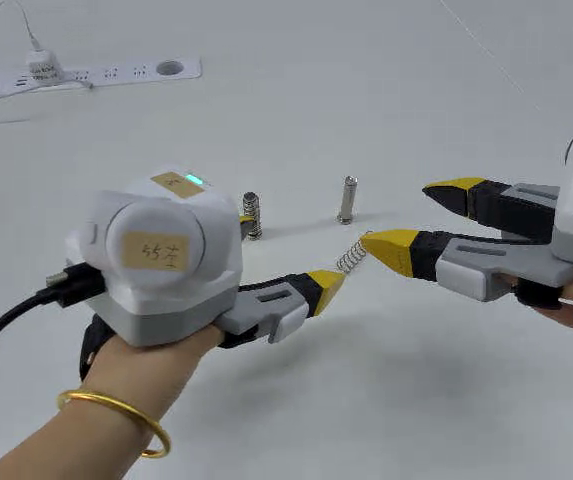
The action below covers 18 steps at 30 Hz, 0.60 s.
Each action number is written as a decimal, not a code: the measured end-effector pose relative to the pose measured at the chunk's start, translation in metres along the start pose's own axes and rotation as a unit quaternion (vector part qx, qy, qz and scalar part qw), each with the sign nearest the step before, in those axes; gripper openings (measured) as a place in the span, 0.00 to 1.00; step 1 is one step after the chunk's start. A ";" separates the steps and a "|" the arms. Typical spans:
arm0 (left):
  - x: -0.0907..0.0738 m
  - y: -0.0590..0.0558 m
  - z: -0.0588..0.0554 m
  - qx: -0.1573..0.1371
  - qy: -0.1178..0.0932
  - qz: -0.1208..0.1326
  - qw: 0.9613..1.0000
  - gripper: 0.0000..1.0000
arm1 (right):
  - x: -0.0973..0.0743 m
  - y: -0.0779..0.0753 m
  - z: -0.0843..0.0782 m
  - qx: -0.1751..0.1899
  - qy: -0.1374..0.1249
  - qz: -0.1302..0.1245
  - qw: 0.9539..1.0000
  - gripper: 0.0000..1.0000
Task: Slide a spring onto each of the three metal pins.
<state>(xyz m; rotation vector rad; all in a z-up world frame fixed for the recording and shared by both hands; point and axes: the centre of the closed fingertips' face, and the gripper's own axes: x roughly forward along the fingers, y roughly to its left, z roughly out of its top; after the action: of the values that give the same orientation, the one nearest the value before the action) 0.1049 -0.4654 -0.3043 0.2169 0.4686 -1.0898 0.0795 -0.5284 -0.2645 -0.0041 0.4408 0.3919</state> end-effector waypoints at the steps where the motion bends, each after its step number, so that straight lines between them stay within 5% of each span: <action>1: 0.002 -0.001 0.000 0.003 0.001 -0.003 1.000 0.59 | 0.000 0.000 -0.001 0.001 0.002 -0.001 1.000 0.53; 18: 0.034 -0.012 -0.010 -0.003 0.032 -0.022 0.999 0.39 | -0.004 -0.016 -0.008 0.012 0.004 -0.025 1.000 0.52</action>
<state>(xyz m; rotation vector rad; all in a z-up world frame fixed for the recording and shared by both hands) 0.1043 -0.4946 -0.3283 0.2371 0.5369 -1.1267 0.0784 -0.5453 -0.2715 0.0072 0.4518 0.3379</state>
